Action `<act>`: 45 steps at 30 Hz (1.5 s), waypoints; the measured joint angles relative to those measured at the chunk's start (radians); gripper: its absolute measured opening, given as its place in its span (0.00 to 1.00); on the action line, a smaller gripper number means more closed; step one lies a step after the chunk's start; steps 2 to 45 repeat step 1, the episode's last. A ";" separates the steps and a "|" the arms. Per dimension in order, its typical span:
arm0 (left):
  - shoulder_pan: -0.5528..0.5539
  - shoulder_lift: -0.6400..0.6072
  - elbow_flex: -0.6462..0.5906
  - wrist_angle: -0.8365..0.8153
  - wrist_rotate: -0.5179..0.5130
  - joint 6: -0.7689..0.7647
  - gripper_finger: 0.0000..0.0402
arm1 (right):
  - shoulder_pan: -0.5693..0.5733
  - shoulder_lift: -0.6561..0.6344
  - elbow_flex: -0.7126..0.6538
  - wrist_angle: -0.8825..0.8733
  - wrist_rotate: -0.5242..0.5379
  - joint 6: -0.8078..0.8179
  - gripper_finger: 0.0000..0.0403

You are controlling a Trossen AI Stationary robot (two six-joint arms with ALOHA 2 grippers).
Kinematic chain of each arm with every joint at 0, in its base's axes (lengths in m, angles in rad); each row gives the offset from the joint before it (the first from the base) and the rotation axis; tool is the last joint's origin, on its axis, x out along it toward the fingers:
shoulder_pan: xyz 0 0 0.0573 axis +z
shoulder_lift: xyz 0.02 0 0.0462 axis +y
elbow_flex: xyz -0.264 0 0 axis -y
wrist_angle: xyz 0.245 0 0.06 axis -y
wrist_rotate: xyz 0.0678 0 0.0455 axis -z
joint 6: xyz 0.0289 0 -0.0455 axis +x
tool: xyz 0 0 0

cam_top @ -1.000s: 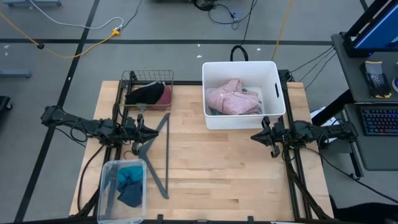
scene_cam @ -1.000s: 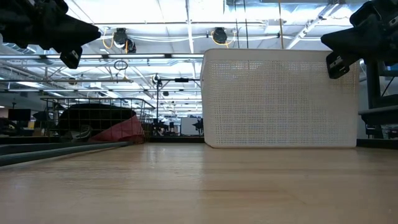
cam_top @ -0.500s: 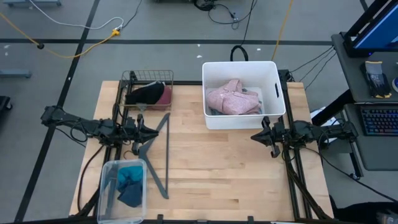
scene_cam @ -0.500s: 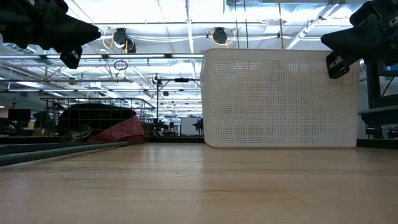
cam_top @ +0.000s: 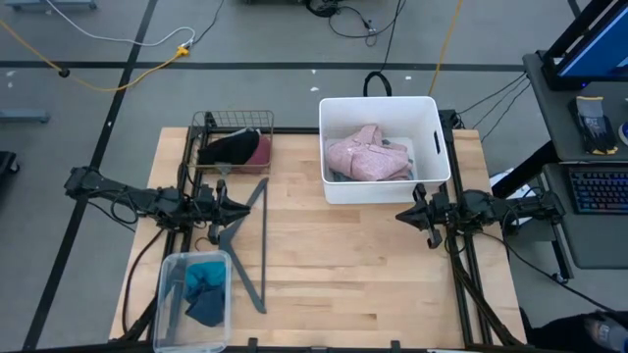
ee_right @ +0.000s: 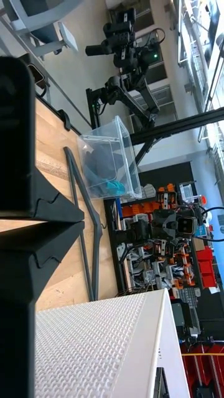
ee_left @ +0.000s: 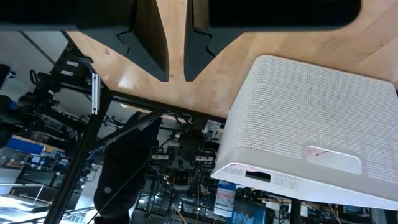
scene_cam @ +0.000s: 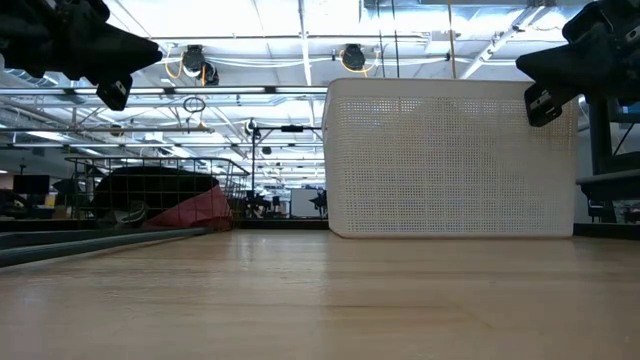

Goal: Pick & Place Cloths
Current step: Return to Home Position

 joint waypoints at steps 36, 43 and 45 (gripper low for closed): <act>0.000 0.000 0.000 0.000 0.000 0.000 0.12 | 0.000 0.000 0.000 0.000 0.000 0.000 0.01; 0.000 0.000 0.000 0.000 0.000 0.000 0.12 | 0.000 0.000 0.000 0.000 0.000 0.000 0.01; 0.000 0.000 0.000 0.000 0.000 0.000 0.12 | 0.000 0.000 0.000 0.000 0.000 0.000 0.01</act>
